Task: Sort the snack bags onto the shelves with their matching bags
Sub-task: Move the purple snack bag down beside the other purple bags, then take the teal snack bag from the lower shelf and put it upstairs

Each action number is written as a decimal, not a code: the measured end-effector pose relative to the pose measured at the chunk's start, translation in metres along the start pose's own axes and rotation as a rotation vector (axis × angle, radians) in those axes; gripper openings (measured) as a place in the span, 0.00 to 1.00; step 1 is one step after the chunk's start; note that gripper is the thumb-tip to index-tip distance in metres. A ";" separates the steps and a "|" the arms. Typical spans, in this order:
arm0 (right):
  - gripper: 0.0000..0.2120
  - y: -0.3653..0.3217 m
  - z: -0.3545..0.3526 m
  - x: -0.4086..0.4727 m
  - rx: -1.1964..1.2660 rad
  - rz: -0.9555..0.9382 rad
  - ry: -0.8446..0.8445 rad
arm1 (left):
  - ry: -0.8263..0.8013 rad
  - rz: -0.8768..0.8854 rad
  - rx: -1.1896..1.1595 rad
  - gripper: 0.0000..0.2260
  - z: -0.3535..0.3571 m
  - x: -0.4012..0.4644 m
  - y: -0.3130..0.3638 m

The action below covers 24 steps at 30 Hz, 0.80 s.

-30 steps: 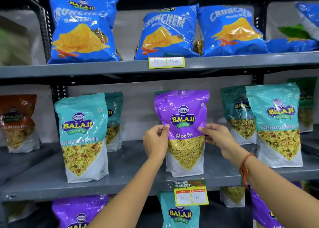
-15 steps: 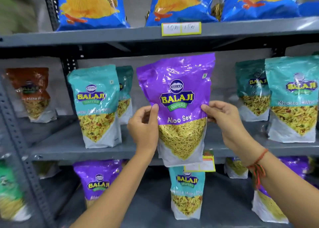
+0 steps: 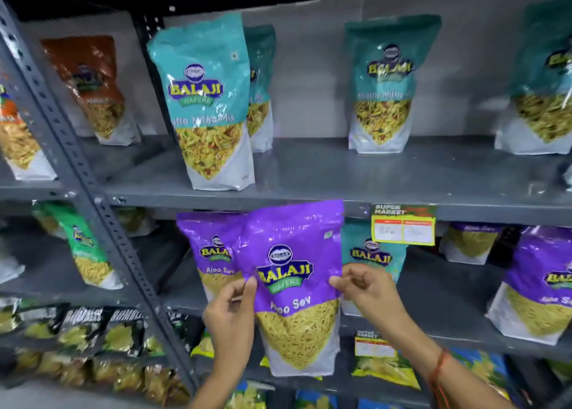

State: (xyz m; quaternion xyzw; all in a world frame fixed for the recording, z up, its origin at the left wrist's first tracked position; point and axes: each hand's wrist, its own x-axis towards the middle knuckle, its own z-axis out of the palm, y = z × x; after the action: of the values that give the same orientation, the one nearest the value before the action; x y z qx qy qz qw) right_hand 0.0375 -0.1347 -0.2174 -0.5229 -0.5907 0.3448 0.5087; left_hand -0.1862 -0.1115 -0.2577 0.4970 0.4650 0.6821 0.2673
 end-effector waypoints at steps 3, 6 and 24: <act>0.17 0.044 0.012 0.017 -0.106 0.067 0.004 | 0.012 -0.071 0.108 0.05 0.006 0.002 -0.034; 0.17 0.068 0.020 0.037 -0.175 0.108 0.047 | 0.018 -0.136 0.192 0.07 0.021 0.019 -0.065; 0.07 0.129 0.036 0.077 -0.248 0.180 0.150 | 0.007 -0.506 0.150 0.11 0.075 0.064 -0.123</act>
State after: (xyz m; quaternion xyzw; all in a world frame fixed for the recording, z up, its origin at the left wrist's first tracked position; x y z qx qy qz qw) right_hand 0.0419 -0.0278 -0.3291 -0.6567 -0.5397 0.2735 0.4502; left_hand -0.1516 0.0211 -0.3353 0.3810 0.6248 0.5589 0.3901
